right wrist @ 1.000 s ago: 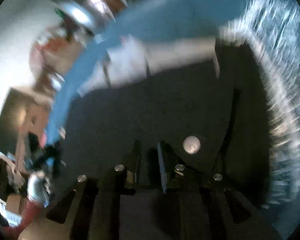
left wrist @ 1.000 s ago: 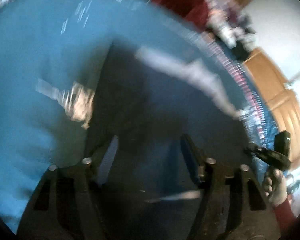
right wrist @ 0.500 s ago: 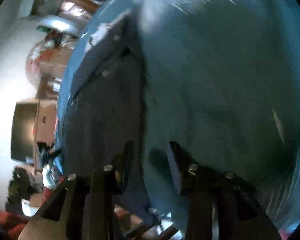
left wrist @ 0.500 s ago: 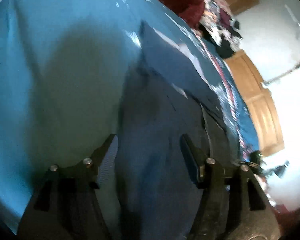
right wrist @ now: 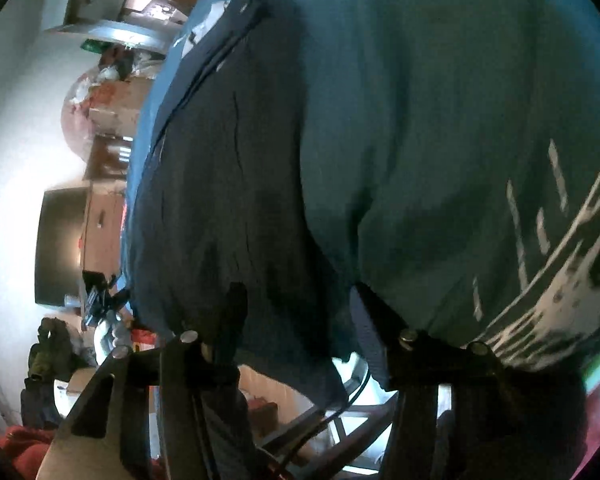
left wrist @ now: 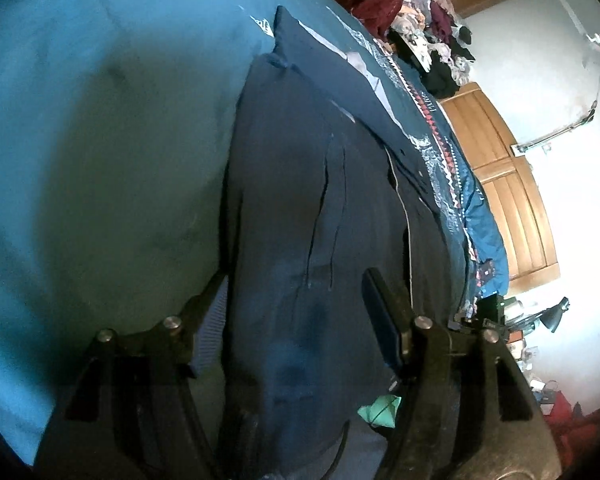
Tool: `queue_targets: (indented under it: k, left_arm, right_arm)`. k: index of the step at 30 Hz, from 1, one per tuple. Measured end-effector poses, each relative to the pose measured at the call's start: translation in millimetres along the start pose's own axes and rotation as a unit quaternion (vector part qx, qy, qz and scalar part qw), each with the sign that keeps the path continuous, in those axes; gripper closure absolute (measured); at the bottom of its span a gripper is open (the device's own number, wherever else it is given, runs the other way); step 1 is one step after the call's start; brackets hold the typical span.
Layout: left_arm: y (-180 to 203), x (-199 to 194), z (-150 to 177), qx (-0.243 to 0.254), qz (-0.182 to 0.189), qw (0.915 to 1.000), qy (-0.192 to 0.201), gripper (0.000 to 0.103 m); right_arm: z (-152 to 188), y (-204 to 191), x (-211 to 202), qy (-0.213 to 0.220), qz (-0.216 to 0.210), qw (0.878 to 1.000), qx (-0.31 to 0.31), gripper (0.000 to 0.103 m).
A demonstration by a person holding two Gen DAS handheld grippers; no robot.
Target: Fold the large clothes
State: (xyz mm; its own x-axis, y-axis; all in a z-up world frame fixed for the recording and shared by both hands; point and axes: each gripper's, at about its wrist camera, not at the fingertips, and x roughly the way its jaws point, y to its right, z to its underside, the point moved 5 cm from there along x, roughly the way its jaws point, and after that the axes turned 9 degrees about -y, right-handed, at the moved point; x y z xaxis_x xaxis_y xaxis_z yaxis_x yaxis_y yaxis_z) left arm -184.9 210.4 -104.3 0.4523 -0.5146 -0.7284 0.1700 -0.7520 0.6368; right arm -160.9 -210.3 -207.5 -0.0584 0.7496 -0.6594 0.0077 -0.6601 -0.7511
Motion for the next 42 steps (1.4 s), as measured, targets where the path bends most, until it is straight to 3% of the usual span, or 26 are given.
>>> queue_targets:
  k: [3, 11, 16, 19, 27, 33, 36, 39, 42]
  left_arm:
    - [-2.5, -5.6, 3.1, -0.001, 0.007, 1.0000, 0.001, 0.039]
    - [6.1, -1.4, 15.8, 0.042, -0.027, 0.9983, -0.028, 0.039]
    - [21.7, 6.5, 28.6, 0.084, -0.021, 0.9951, -0.048, 0.056]
    - [18.9, 5.6, 27.6, 0.073, 0.000, 0.9963, -0.046, 0.058]
    - [14.8, 5.1, 28.6, 0.062, -0.011, 0.9969, -0.047, 0.057]
    - [8.0, 1.7, 35.6, 0.046, 0.021, 0.9974, -0.052, 0.057]
    - [18.7, -8.8, 40.0, 0.063, 0.046, 0.9959, -0.046, 0.059]
    - [13.0, -6.8, 41.3, 0.063, 0.032, 0.9960, -0.054, 0.067]
    - [3.7, 9.2, 42.4, 0.062, 0.002, 0.9952, -0.076, 0.066]
  right_arm:
    - [-3.7, -9.6, 11.4, -0.003, 0.001, 1.000, -0.007, 0.045]
    - [-8.9, -25.6, 31.8, -0.028, 0.012, 0.999, -0.019, 0.045]
    - [-5.7, -29.3, 46.2, -0.046, 0.013, 0.999, -0.014, 0.044]
    - [-6.2, -18.3, 41.3, -0.032, 0.007, 0.999, 0.007, 0.044]
    - [-5.1, -19.4, 59.3, -0.042, 0.001, 0.999, 0.007, 0.043]
    - [2.8, -36.6, 81.0, -0.070, 0.000, 0.997, -0.011, 0.042]
    - [3.9, -44.8, 69.1, -0.059, -0.031, 0.998, -0.014, 0.046]
    - [3.4, -59.2, 55.6, -0.036, -0.053, 0.998, -0.022, 0.051]
    - [0.1, -60.4, 63.2, -0.038, -0.029, 0.999, -0.022, 0.049]
